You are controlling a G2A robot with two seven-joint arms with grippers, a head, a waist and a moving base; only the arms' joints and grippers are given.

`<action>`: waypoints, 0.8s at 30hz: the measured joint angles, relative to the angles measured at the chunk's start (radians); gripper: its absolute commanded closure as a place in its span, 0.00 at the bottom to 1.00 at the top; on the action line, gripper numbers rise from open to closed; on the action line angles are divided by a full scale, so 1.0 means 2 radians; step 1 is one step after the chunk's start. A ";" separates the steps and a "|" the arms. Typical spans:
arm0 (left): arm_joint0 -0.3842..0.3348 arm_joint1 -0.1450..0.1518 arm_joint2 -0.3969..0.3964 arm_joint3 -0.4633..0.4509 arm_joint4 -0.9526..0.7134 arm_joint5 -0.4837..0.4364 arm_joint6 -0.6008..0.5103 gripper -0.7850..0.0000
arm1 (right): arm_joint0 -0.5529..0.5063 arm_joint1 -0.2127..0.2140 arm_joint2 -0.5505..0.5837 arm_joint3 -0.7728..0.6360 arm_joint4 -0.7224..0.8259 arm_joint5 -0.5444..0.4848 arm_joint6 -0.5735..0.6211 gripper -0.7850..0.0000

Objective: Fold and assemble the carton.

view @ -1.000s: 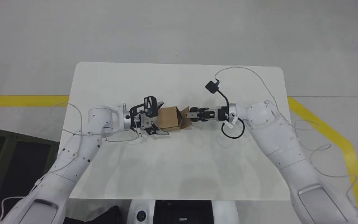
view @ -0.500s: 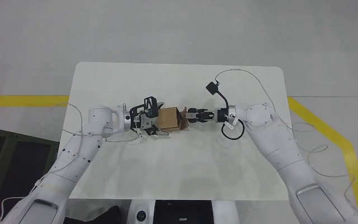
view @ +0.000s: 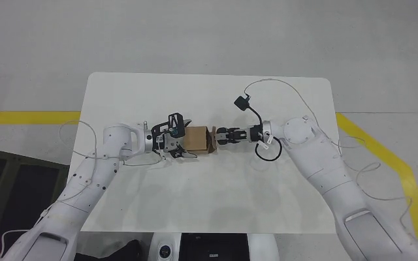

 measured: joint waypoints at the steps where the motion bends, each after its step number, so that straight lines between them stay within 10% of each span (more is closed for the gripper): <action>1: 0.000 0.000 0.000 0.000 0.000 0.000 0.000 0.00 | 0.002 -0.001 -0.002 -0.001 -0.002 0.002 0.001 0.86; 24: 0.003 0.001 -0.003 -0.003 0.004 -0.002 0.002 0.00 | 0.008 -0.002 -0.007 -0.011 -0.023 0.025 0.003 0.82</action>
